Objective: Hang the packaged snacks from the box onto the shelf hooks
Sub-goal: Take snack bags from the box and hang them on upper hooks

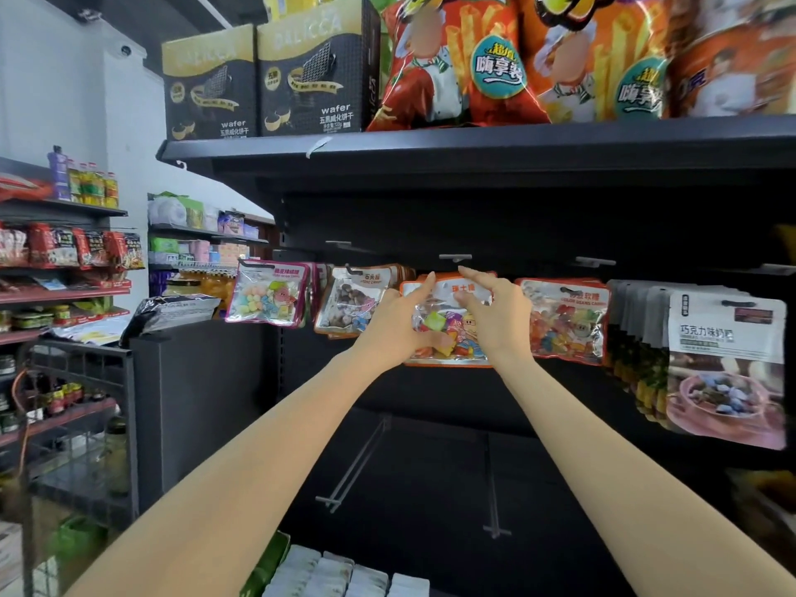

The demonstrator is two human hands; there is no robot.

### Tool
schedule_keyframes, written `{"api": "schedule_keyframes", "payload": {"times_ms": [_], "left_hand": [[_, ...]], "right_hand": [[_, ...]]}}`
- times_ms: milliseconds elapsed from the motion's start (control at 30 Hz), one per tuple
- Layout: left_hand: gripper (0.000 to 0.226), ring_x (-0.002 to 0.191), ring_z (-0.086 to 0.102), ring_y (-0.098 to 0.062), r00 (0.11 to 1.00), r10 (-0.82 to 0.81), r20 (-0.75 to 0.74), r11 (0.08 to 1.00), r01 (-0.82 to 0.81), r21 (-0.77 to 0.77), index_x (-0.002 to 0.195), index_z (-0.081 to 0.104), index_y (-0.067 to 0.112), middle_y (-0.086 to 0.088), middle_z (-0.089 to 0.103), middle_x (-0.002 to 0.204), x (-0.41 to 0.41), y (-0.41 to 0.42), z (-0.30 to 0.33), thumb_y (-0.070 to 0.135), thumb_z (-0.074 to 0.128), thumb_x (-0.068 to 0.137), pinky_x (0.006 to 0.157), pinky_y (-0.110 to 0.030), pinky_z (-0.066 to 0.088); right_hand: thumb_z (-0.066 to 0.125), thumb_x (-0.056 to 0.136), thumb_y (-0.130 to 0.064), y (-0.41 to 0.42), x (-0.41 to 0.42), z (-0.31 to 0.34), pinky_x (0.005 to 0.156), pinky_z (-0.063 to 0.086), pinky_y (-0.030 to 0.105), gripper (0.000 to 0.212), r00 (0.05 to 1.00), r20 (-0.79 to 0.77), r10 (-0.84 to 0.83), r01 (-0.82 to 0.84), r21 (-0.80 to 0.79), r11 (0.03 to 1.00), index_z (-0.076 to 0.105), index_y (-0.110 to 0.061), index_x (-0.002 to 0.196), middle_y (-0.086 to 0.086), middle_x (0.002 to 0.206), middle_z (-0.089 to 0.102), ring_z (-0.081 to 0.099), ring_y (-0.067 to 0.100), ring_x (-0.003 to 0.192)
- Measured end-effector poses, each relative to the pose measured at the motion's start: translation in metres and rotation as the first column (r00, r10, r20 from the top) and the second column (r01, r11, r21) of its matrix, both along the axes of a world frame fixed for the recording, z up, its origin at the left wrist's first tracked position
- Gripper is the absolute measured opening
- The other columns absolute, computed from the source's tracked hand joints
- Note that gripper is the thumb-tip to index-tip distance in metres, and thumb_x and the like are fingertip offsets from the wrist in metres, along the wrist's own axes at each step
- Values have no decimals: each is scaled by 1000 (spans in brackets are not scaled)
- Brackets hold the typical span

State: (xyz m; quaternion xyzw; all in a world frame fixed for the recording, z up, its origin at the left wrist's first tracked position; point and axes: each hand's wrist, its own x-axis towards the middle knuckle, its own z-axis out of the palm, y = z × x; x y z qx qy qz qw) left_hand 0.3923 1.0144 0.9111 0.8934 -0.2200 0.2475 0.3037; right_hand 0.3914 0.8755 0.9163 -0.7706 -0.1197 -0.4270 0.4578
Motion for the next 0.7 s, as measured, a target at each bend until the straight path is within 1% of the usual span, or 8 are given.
{"api": "schedule_keyframes", "payload": {"times_ms": [100,233,367,400,500,533,633,700], "left_hand": [[92,124,41,-28,1000,14,14,1000,-15,24,149,11,36,-14,36,135,3,0,1,41,70,79,101,-32,35],[91,120,43,-26,1000,10,17,999,-10,53,149,12,36,-12,36,132,5,0,4,42,69,79,98,-31,36],[89,118,44,-26,1000,7,6,993,-8,121,148,11,37,-11,35,131,5,0,8,42,67,80,96,-29,36],[89,116,44,-24,1000,4,1,991,-4,131,149,10,36,-11,35,131,6,0,9,43,67,80,94,-28,36],[90,114,43,-23,1000,14,-7,989,-13,145,149,10,36,-11,34,132,9,-3,9,45,67,80,92,-27,35],[90,117,43,-25,1000,19,-4,990,-18,143,149,10,35,-11,34,133,10,-4,8,45,67,80,94,-27,36],[90,115,43,-25,999,38,11,992,-39,118,150,12,33,-11,30,132,17,-9,4,39,69,81,99,-29,35],[88,109,44,-23,997,71,43,993,-75,96,150,14,32,-9,27,127,26,-14,-1,36,70,81,101,-28,36]], "right_hand": [[58,93,-15,0,3,-3,94,31,15,39,999,38,-35,36,-13,999,55,-19,132,4,133,55,47,16,126],[57,94,-15,1,8,-7,91,33,14,39,996,72,-50,48,24,999,55,-21,132,6,127,56,50,15,119],[56,94,-12,1,11,-11,76,32,-4,38,993,100,-69,65,37,997,56,-20,131,6,123,56,49,5,101],[55,94,-11,1,13,-11,78,32,-4,37,993,92,-71,68,44,997,56,-20,131,5,124,55,51,7,102],[54,95,-11,-2,14,-10,88,35,13,38,994,67,-90,87,48,995,56,-22,131,5,127,54,56,17,111],[53,95,-11,-2,15,-10,88,34,13,38,993,67,-97,96,21,995,55,-21,131,5,128,53,54,17,112],[56,94,-16,-4,21,-13,85,31,9,43,992,55,-115,121,-127,984,50,-19,137,6,134,39,45,12,111],[62,90,-28,-5,29,-20,90,39,19,58,989,56,-140,150,-242,959,40,-18,143,8,135,28,36,17,120]]}}
